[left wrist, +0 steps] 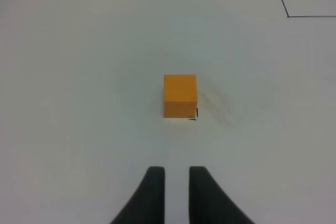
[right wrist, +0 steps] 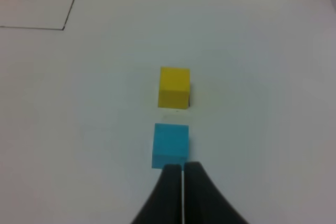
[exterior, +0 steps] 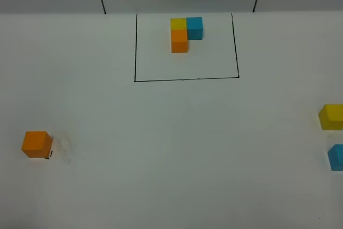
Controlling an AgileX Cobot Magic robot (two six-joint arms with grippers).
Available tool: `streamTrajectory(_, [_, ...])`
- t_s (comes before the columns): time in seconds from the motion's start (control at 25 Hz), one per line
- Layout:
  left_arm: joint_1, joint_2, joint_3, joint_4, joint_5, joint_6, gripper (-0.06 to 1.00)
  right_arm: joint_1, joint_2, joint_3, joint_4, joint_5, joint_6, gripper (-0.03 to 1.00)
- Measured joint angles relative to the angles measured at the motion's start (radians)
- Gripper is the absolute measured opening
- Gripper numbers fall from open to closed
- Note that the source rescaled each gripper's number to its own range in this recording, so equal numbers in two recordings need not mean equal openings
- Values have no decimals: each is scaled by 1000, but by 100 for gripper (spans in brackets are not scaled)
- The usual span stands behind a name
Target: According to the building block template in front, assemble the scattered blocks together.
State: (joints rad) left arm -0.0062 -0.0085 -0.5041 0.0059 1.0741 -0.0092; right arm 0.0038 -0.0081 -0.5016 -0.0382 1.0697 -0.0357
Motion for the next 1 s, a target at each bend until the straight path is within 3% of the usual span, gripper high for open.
streamTrajectory(0.24, [0, 0, 0, 0, 0, 0, 79, 0, 0, 0, 0, 0, 0, 1])
streamTrajectory(0.36, [0, 0, 0, 0, 0, 0, 95, 0, 0, 0, 0, 0, 0, 1])
streamTrajectory(0.48, [0, 0, 0, 0, 0, 0, 100, 0, 0, 0, 0, 0, 0, 1])
streamTrajectory(0.8, [0, 8, -1, 39, -1, -27, 99, 0, 0, 0, 0, 0, 0, 1])
streamTrajectory(1.0, [0, 116, -60, 71, -4, -33, 98, 0, 0, 0, 0, 0, 0, 1])
